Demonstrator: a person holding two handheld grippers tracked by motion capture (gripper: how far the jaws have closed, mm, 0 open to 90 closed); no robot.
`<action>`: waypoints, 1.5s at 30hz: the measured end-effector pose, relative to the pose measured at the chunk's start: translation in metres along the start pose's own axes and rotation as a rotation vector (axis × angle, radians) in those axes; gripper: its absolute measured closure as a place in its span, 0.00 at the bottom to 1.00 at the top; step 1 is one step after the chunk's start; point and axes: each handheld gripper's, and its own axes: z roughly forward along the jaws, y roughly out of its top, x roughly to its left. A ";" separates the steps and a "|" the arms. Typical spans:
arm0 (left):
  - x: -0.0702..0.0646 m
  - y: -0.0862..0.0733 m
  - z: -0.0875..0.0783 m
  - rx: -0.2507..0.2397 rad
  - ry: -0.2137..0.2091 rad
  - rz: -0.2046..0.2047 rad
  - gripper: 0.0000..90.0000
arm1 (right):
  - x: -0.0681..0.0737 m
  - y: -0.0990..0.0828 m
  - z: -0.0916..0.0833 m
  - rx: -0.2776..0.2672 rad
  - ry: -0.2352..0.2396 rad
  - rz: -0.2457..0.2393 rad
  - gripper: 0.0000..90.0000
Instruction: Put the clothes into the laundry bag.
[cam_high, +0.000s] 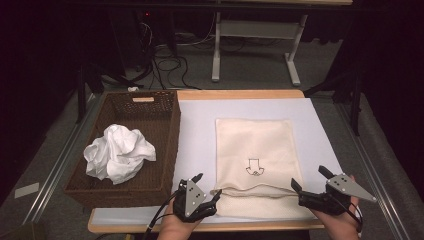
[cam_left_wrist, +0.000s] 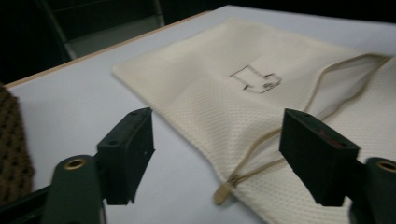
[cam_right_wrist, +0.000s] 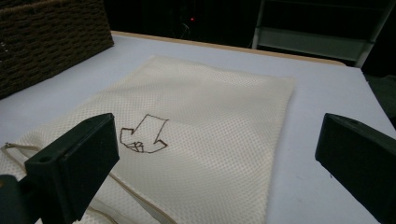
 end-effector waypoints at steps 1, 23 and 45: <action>0.000 0.004 0.000 0.010 -0.020 -0.017 0.19 | -0.002 -0.001 -0.001 0.001 -0.006 0.005 0.00; 0.020 0.002 0.003 0.057 -0.077 -0.140 0.11 | -0.010 -0.008 -0.008 -0.006 -0.034 -0.010 0.00; -0.009 -0.027 0.039 0.286 -0.139 -0.107 0.83 | -0.011 -0.013 -0.003 0.013 -0.031 -0.017 0.01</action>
